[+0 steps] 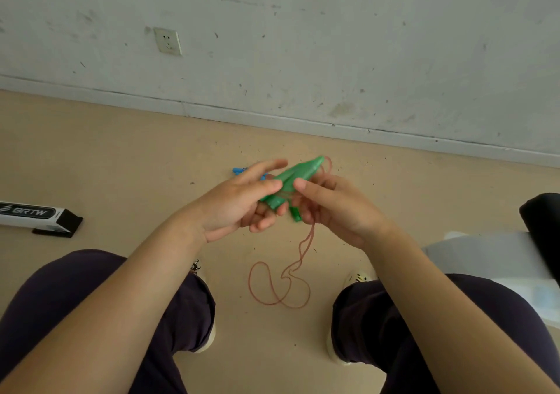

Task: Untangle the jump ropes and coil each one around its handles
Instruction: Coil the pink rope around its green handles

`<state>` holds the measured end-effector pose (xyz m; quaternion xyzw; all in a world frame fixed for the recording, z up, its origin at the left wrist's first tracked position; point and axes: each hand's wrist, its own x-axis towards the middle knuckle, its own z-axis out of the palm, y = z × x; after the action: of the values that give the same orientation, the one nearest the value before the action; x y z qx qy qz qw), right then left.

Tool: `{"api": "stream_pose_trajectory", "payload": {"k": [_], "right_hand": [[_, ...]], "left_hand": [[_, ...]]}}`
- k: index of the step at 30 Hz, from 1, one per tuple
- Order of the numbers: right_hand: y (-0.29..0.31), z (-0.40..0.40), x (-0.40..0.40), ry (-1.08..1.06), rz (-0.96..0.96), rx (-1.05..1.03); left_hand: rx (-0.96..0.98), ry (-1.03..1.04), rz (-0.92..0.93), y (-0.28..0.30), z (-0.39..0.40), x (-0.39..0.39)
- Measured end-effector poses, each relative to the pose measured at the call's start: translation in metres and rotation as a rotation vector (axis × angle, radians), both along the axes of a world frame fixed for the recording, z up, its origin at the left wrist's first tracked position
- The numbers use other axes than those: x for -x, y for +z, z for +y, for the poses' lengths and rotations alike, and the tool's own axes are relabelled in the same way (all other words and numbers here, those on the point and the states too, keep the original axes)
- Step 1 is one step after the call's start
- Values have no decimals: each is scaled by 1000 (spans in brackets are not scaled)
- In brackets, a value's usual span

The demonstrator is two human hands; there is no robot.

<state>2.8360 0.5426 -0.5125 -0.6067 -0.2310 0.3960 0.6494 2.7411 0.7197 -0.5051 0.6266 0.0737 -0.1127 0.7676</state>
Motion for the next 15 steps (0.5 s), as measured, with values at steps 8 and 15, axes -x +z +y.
{"api": "stream_pose_trajectory", "payload": {"k": [8,15], "right_hand": [[-7,9,7,-88,-110,43],[0,13,8,-88,-189,169]], "left_hand": [[-193,52,-74,-8,2,-2],[-210,106,-157,-6,-4,-3]]}}
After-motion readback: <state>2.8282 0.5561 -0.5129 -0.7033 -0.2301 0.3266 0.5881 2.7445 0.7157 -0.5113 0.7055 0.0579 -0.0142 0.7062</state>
